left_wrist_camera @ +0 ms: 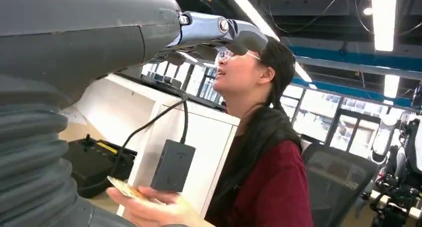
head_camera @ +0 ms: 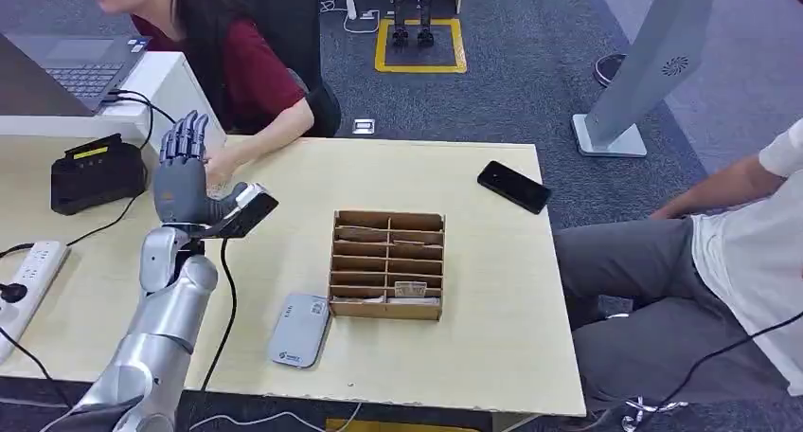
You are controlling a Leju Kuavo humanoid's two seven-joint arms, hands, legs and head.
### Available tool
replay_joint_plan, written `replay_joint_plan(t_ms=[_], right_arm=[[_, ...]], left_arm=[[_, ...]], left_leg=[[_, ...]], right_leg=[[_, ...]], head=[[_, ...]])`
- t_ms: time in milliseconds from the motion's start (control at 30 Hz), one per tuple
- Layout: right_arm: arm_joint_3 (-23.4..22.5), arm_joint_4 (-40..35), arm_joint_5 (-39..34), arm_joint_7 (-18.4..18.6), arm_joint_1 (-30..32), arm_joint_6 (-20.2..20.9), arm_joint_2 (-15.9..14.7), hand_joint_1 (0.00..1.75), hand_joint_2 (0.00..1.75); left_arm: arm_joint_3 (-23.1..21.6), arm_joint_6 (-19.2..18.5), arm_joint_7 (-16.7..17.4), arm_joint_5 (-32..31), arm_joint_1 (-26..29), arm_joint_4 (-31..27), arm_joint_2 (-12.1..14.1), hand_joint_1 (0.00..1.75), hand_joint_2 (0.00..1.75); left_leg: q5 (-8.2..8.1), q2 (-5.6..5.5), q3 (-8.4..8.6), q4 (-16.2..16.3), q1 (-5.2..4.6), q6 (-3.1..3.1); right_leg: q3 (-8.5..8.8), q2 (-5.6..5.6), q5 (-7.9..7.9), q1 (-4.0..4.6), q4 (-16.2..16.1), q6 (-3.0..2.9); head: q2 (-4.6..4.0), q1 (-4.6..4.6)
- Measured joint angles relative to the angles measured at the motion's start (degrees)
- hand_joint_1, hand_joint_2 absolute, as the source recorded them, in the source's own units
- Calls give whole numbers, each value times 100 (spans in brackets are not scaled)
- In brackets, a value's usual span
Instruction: Pass the card to the sensor for recognition and then transmit it.
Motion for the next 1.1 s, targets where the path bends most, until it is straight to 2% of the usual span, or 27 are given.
replay_joint_plan(t_ms=[133, 233, 300, 400, 467, 500, 567, 700, 833, 967, 1100], right_arm=[[0, 0, -2, 0, 1, 0, -2, 0, 175], [-7, 0, -26, 2, 1, -2, -2, 0, 175], [-35, 0, -59, 9, 7, -2, -2, 0, 175], [-101, 0, -182, 42, 16, -33, -2, 0, 175], [-188, 0, -271, 42, 41, -81, -2, 0, 175], [-234, 0, -300, 31, 53, -100, -2, 0, 175], [-291, 0, -352, -11, 56, -149, -2, 0, 175], [-402, 0, -383, -50, 71, -179, -2, 0, 175], [-494, 0, -404, -4, 76, -208, 0, 0, 175], [-564, 0, -407, 92, 109, -177, -2, 0, 175], [-647, 0, -411, 24, 110, -199, -2, 0, 175]], left_arm=[[-88, -134, -11, 482, -44, 74, 33, 0, 175], [-363, -764, -22, 998, 16, -13, 112, 0, 175], [-608, -1339, -35, 1374, 157, -261, 151, 0, 175], [-1065, -2288, 11, 1978, 590, -941, 230, 0, 175], [-1603, -3029, 15, 2557, 1020, -1733, 379, 0, 175], [-1907, -3267, 41, 2815, 1181, -2088, 489, 0, 175], [-2325, -3477, 81, 3276, 1475, -2700, 649, 0, 175], [-2761, -3569, 41, 3612, 1850, -3502, 966, 0, 175], [-2813, -3490, -166, 3776, 2424, -4123, 1310, 0, 175], [-2793, -3148, -476, 3396, 3375, -4733, 1591, 0, 175], [-2715, -2894, -702, 3251, 4097, -5113, 1661, 0, 175]], left_leg=[[0, 0, 1, 1, 0, 0], [0, 0, 0, 1, 0, 0], [0, 0, 0, 1, 0, 0], [-1, 5, -2, 1, 0, 1], [-6, 7, -3, 1, 0, 4], [-7, 4, -9, 1, 0, 4], [-8, 9, -12, 0, 1, 5], [-8, 10, -14, -1, 0, 5], [-8, 24, -9, -6, 1, 5], [-11, 23, -8, -7, 1, 1], [-15, 23, -12, -8, 1, 3]], right_leg=[[0, 0, 0, 0, 0, 0], [1, 0, 0, 0, 0, 0], [1, 0, 0, 0, 1, 0], [0, 5, 0, 0, 0, 1], [-1, 7, -1, 0, -4, 1], [-2, 3, -2, 0, -6, 2], [-6, 6, -2, 0, -6, 2], [-8, 7, -2, 0, -6, 2], [-7, 19, -2, 1, -4, 1], [-11, 19, -8, 1, -6, 4], [-12, 19, -9, 0, -7, 5]], head=[[0, 0], [0, 0], [0, -2], [0, 2], [0, 0], [-2, 0], [0, 2], [0, 0], [0, 0], [0, -2], [0, 0]])
